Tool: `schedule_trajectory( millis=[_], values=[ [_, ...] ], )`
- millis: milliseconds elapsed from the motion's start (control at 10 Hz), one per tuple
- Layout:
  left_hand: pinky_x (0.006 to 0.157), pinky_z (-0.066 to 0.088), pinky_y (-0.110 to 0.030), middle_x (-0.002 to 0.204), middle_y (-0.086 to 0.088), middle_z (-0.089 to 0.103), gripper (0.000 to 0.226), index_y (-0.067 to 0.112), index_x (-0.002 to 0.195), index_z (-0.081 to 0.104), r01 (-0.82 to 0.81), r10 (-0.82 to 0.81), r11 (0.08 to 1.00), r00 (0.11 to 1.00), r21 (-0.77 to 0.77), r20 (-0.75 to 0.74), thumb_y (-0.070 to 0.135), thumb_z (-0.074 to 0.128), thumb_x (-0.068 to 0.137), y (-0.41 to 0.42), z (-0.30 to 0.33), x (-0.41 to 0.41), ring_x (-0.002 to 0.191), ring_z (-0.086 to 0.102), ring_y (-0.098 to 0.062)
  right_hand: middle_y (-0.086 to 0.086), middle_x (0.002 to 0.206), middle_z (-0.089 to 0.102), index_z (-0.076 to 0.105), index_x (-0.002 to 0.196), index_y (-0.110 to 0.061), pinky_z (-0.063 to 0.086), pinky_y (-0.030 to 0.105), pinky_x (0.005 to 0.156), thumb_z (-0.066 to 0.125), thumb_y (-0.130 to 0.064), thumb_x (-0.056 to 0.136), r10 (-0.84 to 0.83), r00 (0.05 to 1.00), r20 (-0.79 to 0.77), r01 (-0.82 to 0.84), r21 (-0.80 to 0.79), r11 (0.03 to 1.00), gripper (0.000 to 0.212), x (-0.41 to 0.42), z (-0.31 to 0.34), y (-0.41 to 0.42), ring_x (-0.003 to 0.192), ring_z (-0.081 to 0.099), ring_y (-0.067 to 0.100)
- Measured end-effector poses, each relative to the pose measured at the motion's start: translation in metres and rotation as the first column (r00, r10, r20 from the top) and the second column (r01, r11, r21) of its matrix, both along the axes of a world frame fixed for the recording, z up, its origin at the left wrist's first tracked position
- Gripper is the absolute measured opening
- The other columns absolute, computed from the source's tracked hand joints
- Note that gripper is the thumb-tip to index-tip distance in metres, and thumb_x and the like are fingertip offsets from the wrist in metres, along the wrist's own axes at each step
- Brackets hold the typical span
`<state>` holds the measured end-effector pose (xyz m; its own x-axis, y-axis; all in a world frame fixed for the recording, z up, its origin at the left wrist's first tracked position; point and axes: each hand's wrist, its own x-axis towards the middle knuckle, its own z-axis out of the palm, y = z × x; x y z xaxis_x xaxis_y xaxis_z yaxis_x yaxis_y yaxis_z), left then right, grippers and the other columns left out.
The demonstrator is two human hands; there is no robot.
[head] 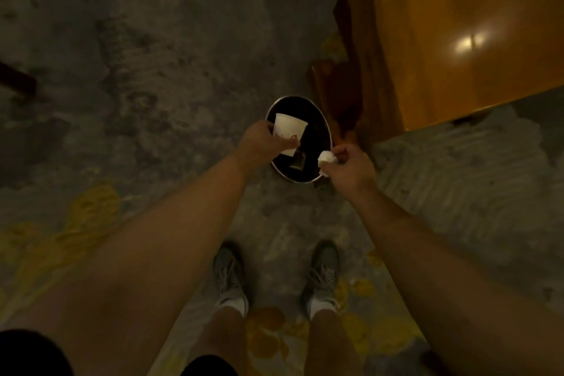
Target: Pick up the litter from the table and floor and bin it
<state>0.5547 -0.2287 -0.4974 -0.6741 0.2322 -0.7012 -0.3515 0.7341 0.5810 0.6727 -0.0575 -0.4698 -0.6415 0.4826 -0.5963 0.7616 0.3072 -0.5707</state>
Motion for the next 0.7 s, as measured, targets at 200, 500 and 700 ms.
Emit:
schedule_trajectory(
  millis=[200,500,700],
  values=[
    [0.061,0.042,-0.028,0.097,0.0,0.062,0.07,0.013,0.114,0.063,0.032,-0.037,0.991,0.998,-0.127,-0.04,0.057,0.083,0.064,0.016,-0.042,-0.014,0.089,0.061,-0.02,0.004,0.115,0.064,0.059,0.115,-0.02,0.042,0.022,0.058,0.08,-0.028,0.079,0.043,0.999,-0.007,-0.043,-0.008,0.999,0.042,-0.015,-0.046,0.006,0.095,0.06,0.021],
    [0.076,0.047,-0.03,0.109,-0.003,0.067,0.072,0.012,0.121,0.063,0.046,-0.063,0.988,0.992,-0.146,-0.11,0.054,0.081,0.065,-0.008,-0.044,0.004,0.102,0.064,-0.022,-0.019,0.09,0.058,0.06,0.102,-0.031,0.036,0.014,0.053,0.077,-0.035,0.079,0.127,0.991,-0.045,-0.127,-0.007,0.992,0.029,-0.009,-0.048,-0.002,0.076,0.055,-0.001],
    [0.07,0.047,-0.022,0.091,0.004,0.068,0.026,0.025,0.094,0.066,-0.019,0.003,0.996,0.985,-0.087,-0.17,0.043,0.077,0.079,-0.033,0.032,0.016,0.087,0.064,-0.015,-0.018,0.08,0.062,0.062,0.093,-0.033,0.041,0.014,0.057,0.07,-0.037,0.085,0.243,0.957,-0.158,-0.251,-0.029,0.968,0.013,0.005,0.014,-0.012,0.072,0.058,-0.005]
  ],
)
